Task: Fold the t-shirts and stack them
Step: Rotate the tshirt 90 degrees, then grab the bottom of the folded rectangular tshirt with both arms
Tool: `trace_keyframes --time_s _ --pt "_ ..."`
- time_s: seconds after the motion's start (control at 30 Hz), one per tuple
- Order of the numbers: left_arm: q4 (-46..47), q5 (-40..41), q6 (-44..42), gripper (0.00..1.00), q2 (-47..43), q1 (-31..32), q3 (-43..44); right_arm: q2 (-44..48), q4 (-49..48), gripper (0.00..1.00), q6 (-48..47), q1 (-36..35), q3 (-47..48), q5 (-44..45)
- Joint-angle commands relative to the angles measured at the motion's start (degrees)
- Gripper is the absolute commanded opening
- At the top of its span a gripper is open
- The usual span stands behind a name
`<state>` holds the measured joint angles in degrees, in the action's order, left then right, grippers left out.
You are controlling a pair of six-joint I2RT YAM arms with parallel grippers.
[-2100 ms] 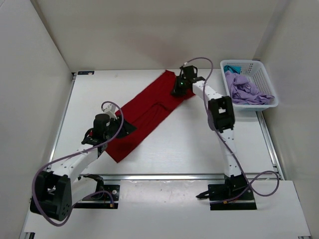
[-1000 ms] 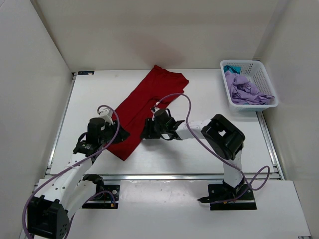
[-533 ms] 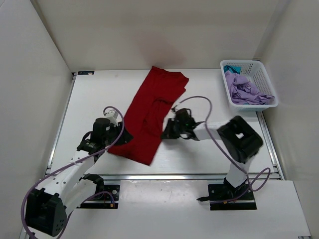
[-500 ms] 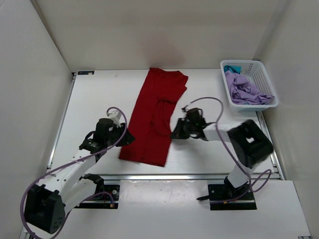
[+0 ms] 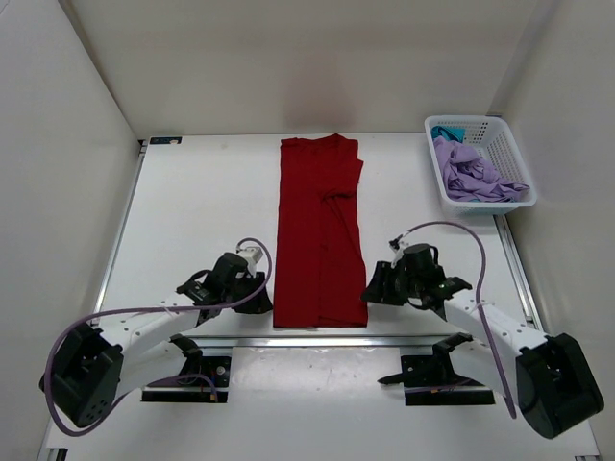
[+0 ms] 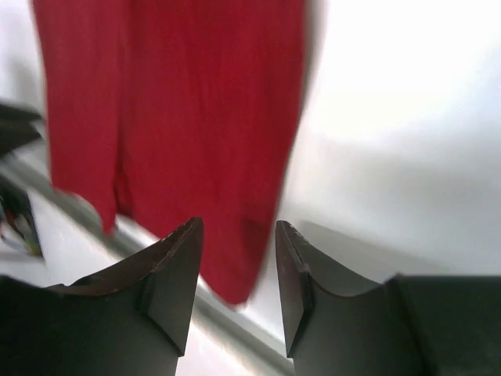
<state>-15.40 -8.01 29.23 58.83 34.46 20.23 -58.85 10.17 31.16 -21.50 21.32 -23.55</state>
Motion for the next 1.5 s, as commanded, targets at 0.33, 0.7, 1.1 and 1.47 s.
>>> trace_keyframes --time_s 0.33,0.7,1.1,1.47 --pt "3.1 -6.67 4.43 0.53 0.49 6.58 -4.24 9.81 2.93 0.37 10.77 -10.14 -10.95 0.87" --pt "3.97 -7.98 4.25 0.17 2.69 9.49 -4.67 9.89 2.21 0.0 11.91 -12.25 -10.6 1.4" --pt "-14.9 -11.58 7.69 0.0 -15.65 10.83 -2.4 29.12 18.19 0.0 25.45 -24.05 -9.21 3.25" --pt "-6.33 -10.72 1.18 0.0 2.66 -4.46 17.99 4.22 9.71 0.0 -2.57 3.1 10.57 -3.6"
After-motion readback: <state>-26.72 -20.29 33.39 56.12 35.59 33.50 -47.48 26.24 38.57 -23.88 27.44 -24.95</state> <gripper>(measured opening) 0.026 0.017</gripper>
